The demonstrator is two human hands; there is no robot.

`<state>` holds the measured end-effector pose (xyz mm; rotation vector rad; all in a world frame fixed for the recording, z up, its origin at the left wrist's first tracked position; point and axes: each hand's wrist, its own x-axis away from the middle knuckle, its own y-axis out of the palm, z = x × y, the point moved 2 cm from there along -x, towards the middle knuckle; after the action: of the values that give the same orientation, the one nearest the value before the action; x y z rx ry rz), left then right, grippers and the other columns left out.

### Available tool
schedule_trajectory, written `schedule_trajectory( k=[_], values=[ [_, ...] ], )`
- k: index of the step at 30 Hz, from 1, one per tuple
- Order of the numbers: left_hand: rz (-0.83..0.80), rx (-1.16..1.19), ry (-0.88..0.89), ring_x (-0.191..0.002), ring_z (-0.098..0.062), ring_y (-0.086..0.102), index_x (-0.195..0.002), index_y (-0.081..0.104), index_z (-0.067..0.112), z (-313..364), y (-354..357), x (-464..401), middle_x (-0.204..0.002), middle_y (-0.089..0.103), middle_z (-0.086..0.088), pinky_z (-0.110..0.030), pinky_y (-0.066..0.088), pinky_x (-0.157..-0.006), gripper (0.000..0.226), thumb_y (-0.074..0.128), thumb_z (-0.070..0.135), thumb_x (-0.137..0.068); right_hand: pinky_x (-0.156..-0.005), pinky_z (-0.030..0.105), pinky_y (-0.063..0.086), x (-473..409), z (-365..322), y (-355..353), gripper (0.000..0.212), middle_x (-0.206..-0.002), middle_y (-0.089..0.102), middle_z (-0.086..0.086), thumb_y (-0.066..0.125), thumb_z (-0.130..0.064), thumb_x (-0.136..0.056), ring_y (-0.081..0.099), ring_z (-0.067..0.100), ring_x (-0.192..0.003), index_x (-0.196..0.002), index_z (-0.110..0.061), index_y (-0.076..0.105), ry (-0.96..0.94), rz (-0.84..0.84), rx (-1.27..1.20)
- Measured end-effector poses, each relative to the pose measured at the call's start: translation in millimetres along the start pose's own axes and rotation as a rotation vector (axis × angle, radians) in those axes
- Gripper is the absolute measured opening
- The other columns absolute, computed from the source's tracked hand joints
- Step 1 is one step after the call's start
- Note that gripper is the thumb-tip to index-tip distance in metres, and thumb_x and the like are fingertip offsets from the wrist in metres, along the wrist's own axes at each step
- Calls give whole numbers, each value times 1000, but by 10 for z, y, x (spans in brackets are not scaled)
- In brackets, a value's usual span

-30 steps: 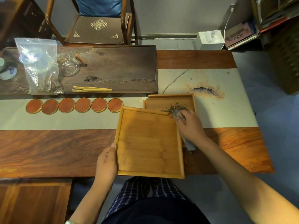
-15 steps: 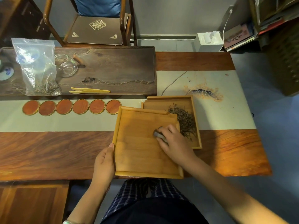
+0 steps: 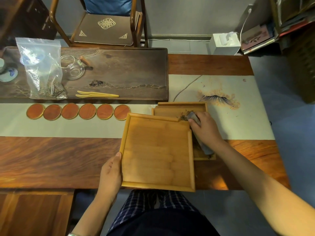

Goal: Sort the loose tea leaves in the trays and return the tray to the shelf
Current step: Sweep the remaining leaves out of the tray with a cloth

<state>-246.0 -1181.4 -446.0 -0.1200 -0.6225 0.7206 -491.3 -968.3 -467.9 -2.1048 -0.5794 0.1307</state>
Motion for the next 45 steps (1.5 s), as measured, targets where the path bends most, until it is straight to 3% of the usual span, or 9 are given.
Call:
schedule_trajectory(
  k=[9,17,23,25,29,34,38,41,45],
  values=[
    [126,68,-102,-72,-16,55,-76,63,14,-80,-377,-103,-76,61,-2,-29,41,-63,40,41,35,-102,-75,26,37,-623,-450,-170,27,-101,54,5,57,-25,-93,50,14,-91,-116,-12,61,-283,-17,-37],
    [288,143,-148,-59,3,56,-73,64,24,-138,-680,-196,-52,64,21,-7,37,-48,32,47,26,-100,-83,34,47,-1625,-1319,422,27,-103,55,5,61,-29,-91,54,18,-94,-115,-18,63,-572,-336,84],
    [301,156,-186,-54,16,57,-62,66,25,-277,-848,-391,-51,64,23,-7,40,-53,43,48,17,-100,-80,28,42,-2012,-1581,939,35,-103,53,-3,62,-51,-83,52,14,-95,-107,-27,63,-668,-479,143],
    [301,131,-214,-59,13,61,-65,76,22,-407,-959,-473,-61,70,20,-16,47,-59,45,48,21,-101,-76,27,39,-2043,-1569,1083,37,-101,53,-2,60,-56,-83,51,13,-93,-105,-27,62,-681,-465,108],
    [240,116,-318,-75,0,61,-107,69,12,-699,-1046,-623,-86,69,9,-8,49,-53,34,48,38,-99,-78,28,41,-2041,-1448,1168,40,-105,51,-2,53,-57,-86,50,12,-96,-119,-34,55,-684,-486,63],
    [216,39,-305,-87,-10,59,-107,67,17,-705,-1047,-788,-100,66,3,1,43,-50,32,48,41,-98,-75,23,45,-2074,-1123,896,50,-102,53,-9,57,-49,-83,54,7,-91,-130,-37,44,-495,-386,-52],
    [172,9,-250,-97,-17,54,-116,65,11,-523,-1013,-913,-104,61,-1,-17,47,-66,34,46,34,-100,-76,29,46,-2135,-911,765,22,-96,57,-3,63,-32,-85,57,16,-91,-105,-22,63,-482,-369,115],
    [156,20,-216,-93,-16,53,-112,64,11,-382,-976,-927,-99,60,-2,-24,38,-67,29,45,29,-101,-70,27,44,-2142,-916,759,10,-91,58,-3,64,-26,-85,58,17,-85,-92,-19,65,-441,-364,60],
    [183,6,-155,-73,5,52,-73,65,26,-210,-925,-911,-72,60,22,-4,40,-58,34,47,18,-100,-66,19,42,-2153,-945,782,10,-92,58,-2,64,-22,-85,56,14,-84,-94,-17,67,-365,-319,-37]
  ],
)
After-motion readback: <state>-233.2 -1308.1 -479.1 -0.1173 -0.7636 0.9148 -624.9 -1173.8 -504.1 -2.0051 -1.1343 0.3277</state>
